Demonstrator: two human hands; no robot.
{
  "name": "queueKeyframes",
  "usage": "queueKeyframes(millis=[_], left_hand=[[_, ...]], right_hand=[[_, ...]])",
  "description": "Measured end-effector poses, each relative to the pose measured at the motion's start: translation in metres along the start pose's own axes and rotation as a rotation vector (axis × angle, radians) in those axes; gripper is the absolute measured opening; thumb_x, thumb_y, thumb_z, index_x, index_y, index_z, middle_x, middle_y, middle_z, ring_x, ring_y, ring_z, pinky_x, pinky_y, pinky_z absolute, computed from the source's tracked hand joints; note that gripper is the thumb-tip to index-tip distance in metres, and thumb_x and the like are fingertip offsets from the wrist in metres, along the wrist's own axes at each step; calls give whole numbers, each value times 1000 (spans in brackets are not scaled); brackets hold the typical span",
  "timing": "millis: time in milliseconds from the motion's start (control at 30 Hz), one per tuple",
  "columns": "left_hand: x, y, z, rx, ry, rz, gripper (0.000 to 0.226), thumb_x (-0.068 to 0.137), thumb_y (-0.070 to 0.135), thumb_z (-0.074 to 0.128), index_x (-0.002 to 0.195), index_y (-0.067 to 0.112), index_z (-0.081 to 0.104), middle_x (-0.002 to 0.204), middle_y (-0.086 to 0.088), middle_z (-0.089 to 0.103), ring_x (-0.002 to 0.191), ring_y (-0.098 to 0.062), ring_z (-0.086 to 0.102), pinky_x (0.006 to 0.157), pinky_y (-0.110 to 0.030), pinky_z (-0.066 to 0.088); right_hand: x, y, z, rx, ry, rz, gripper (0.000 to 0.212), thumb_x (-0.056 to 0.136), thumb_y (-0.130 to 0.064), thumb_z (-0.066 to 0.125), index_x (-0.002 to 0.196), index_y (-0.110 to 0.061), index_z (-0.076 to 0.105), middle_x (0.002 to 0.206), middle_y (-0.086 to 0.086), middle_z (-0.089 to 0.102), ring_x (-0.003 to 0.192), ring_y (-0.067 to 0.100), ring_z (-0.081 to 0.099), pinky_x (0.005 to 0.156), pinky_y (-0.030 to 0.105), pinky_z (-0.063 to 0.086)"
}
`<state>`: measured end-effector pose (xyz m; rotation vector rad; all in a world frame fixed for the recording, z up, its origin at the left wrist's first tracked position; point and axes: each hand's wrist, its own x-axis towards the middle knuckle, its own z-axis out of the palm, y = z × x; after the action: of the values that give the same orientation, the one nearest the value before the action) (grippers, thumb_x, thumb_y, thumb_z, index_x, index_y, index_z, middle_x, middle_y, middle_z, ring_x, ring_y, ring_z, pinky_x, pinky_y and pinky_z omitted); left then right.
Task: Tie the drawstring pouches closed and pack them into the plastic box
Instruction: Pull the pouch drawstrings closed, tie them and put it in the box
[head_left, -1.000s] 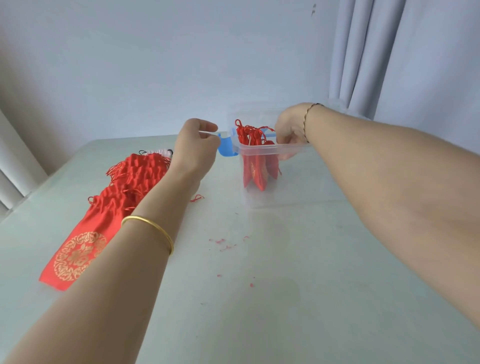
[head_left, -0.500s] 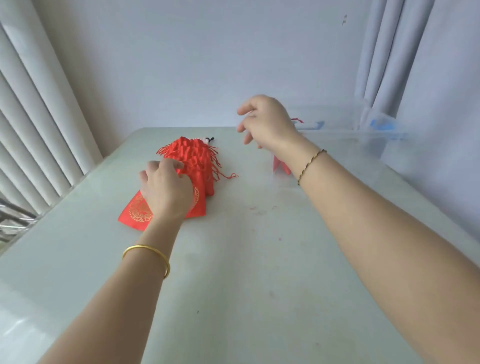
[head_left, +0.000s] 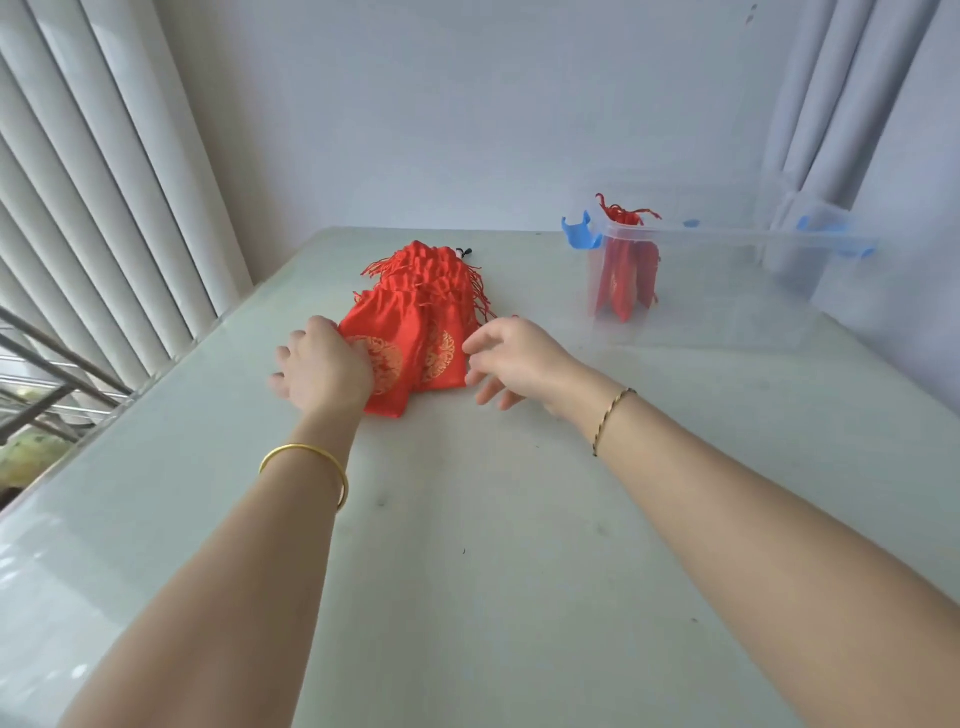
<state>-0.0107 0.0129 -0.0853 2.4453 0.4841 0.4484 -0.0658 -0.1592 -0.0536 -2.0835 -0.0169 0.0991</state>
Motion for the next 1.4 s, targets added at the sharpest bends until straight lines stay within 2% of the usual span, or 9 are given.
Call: queueKeyframes(millis=[133,267,400,567,700,800,1033,1233,1400], left_hand=[[0,6,-10,-477,-67,45,21,84,13,56,104,15,62,100,-8,65,95,-27,61,87,-40,51],[-24,20,-29,-987,-509,132,12,90,4,54,86,14,60,76,-6,62,64,-18,61,57,-28,54],[-47,35,-26,-1155,-802,233,16,92,6,50,82,14,60,74,-2,66,63,-14,63,62,-29,53],[-76,61,-3,-1127,-975,270,12,91,3,51,90,12,59,80,-1,66,70,-12,63,65,-25,53],[-84,82,11,-1172,-965,172,30,91,13,57,120,15,51,90,3,61,74,-8,60,72,-24,46],[-84,95,17,-1154,-905,189,39,90,18,59,127,18,48,86,4,63,68,-7,60,66,-22,44],[-73,102,23,-933,-810,376,16,91,7,55,84,16,66,72,2,62,64,-5,55,63,-17,42],[-67,99,19,-886,-787,423,17,92,7,53,85,16,65,73,3,60,64,-3,53,64,-16,43],[-70,101,14,-879,-809,469,21,92,5,52,81,18,65,69,6,60,65,-5,53,66,-18,43]], right_hand=[[4,1,13,135,-7,-2,9,95,-18,46,96,-14,55,84,5,61,63,15,58,49,23,44],[4,1,6,309,83,-2,24,95,-36,47,93,-15,58,90,6,62,74,16,59,58,26,45],[-6,10,-25,531,165,15,22,94,-39,48,84,-21,55,83,-4,61,77,14,59,68,29,47],[-23,34,-73,739,233,-98,9,90,-11,56,93,-19,59,86,1,65,74,15,62,63,27,49],[-32,52,-100,395,347,-181,15,84,-5,63,88,-19,64,85,0,67,79,16,65,77,30,53],[-35,57,-111,280,329,-223,16,83,-6,64,85,-22,64,82,-3,67,77,12,65,74,27,52],[-32,54,-123,227,260,-200,15,85,-6,62,96,-17,61,85,0,67,73,10,63,68,24,52],[-39,60,-142,92,276,-142,17,90,-4,54,104,-10,61,104,11,67,70,14,65,61,24,51],[-34,66,-136,106,228,-111,49,87,12,41,122,-18,56,120,7,56,79,17,65,63,27,55]])
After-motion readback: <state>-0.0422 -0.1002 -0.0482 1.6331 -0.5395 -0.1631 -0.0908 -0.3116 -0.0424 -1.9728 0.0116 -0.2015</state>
